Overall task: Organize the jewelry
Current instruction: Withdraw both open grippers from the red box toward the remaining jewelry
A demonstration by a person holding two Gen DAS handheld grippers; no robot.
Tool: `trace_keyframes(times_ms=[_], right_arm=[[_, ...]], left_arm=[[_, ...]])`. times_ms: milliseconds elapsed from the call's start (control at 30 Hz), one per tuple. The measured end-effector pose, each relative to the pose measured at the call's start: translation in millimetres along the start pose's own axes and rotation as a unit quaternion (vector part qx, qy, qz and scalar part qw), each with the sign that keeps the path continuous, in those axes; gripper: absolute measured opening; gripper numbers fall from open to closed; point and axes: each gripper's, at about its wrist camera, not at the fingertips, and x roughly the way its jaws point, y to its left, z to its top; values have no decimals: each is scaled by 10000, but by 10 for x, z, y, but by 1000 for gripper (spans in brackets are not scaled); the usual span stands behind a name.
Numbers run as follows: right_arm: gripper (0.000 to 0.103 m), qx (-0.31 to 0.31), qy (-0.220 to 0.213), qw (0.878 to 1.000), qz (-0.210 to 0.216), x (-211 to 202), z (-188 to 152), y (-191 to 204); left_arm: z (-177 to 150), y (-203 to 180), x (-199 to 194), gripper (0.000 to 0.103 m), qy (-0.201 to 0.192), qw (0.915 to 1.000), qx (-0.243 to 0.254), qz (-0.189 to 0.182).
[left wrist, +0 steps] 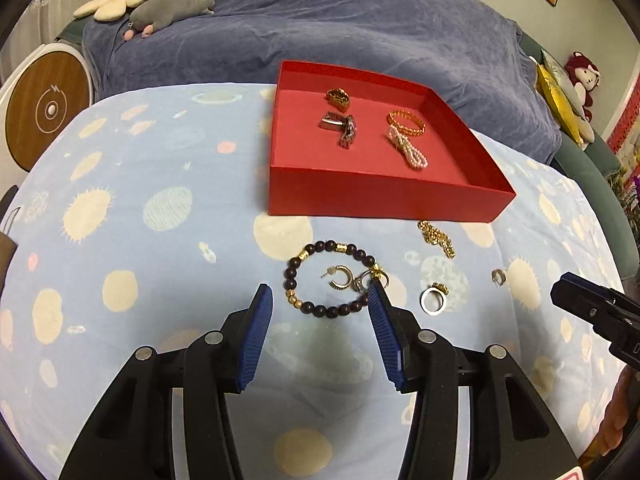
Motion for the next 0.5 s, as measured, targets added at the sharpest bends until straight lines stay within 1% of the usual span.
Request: trace_keyframes(times_ms=[67, 200, 267, 400, 500], right_arm=[[41, -142, 57, 9999, -4, 55, -39, 70], [41, -314, 221, 9992, 80, 194, -99, 169], [41, -380, 274, 9989, 98, 263, -104, 219], [41, -533, 308, 9980, 118, 345, -104, 343], [41, -524, 294, 9982, 46, 368, -91, 335]], left_arm=[[-39, -4, 23, 48, -19, 10000, 66, 49], [-69, -20, 60, 48, 31, 9999, 91, -36], [-72, -38, 65, 52, 21, 9999, 143, -27], [-76, -69, 57, 55, -9, 9997, 254, -5], [-68, -37, 93, 56, 46, 9997, 230, 9]])
